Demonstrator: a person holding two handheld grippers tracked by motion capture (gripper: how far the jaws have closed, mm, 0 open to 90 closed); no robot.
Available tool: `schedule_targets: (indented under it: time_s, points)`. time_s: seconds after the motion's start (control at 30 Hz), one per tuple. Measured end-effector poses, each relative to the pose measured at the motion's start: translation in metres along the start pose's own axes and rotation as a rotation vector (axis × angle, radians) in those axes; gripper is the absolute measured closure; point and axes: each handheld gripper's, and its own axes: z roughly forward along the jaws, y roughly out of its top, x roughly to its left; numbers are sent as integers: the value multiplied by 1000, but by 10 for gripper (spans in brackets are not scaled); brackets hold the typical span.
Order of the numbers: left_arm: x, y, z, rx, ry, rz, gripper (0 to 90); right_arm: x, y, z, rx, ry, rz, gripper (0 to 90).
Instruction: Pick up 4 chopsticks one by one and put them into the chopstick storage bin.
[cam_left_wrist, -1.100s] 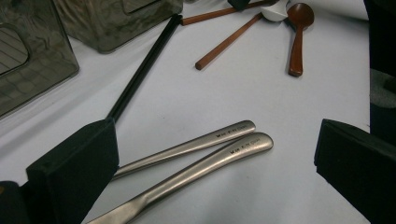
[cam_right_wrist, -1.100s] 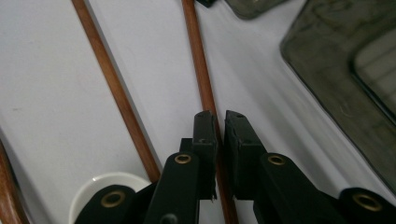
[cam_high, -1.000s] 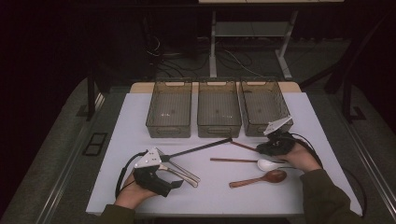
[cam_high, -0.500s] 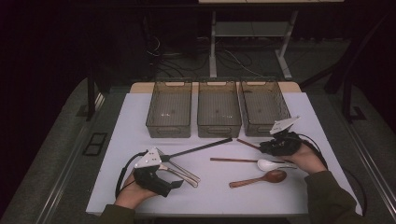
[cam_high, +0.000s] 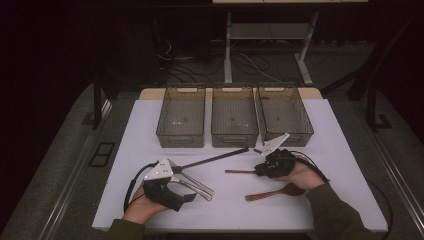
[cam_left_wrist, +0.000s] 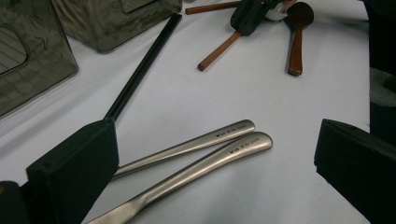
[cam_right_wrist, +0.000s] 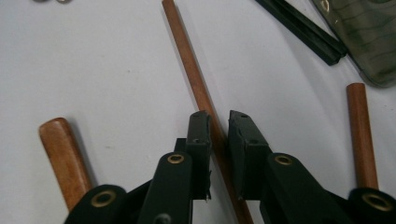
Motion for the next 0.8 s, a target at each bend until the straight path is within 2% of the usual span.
schedule_targets:
  time_s: [0.2,0.5,0.8]
  points:
    - [0,0,0,-2,1,0,0,-2,-1,0,-3,-13,-10,811]
    - [0,0,0,-2,0,-1,0,-12,-8,-7,11,-58,33,827]
    - [0,0,0,-3,1,-1,0,-22,-21,-19,16,-82,81,836]
